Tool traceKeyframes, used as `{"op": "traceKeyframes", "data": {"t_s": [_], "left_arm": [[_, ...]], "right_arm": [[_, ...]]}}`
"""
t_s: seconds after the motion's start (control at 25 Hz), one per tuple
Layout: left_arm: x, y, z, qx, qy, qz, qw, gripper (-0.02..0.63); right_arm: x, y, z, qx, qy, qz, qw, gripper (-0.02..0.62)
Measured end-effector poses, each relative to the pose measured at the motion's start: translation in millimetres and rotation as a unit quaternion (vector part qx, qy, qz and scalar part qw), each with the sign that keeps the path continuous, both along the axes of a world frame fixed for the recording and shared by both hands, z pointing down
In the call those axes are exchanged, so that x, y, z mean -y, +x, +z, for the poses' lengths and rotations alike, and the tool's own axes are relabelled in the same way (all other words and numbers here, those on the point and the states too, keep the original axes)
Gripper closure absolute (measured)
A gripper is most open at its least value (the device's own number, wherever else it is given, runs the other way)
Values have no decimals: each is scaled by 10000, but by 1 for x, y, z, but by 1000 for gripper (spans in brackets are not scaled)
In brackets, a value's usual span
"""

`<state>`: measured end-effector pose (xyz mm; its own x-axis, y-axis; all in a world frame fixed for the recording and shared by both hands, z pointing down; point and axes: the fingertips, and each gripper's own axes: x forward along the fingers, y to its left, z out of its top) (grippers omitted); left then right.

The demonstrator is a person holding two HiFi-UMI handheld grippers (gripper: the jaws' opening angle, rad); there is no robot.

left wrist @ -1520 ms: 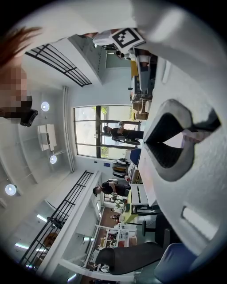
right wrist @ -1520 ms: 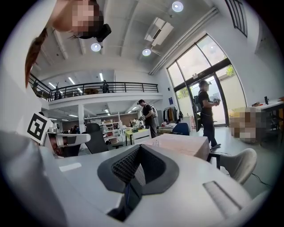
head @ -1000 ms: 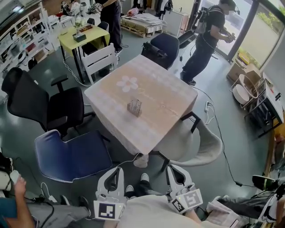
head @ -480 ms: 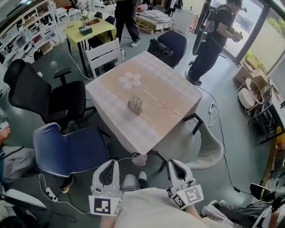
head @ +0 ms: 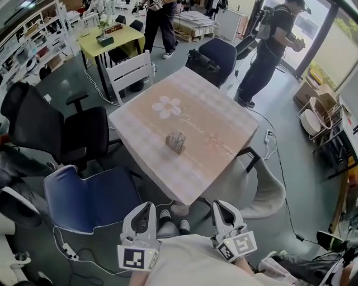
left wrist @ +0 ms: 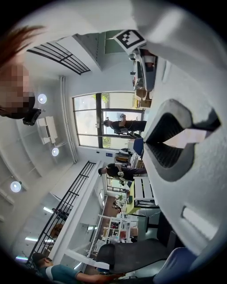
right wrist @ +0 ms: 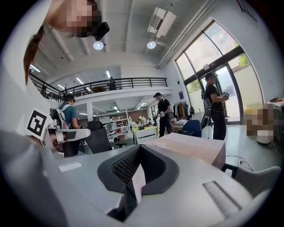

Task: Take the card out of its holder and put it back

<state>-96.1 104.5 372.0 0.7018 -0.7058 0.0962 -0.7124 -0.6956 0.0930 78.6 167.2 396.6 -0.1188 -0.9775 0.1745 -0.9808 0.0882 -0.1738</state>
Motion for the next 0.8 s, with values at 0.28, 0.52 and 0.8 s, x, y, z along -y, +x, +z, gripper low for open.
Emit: {"op": "traceKeyframes", "data": {"t_s": [0.28,0.52,0.8], "left_arm": [[45,11,-5,13,46,514,9987,607],[73,12,-4,90,124,793,9967,607],[86,7,11,138,-96,803,9966,607]], "right_arm": [[45,-7,-8,174,113,251,9995,594],[65,-6,-7,228,203,569,9979,594],[79,-14,3,297,47,530,9981,594]]}}
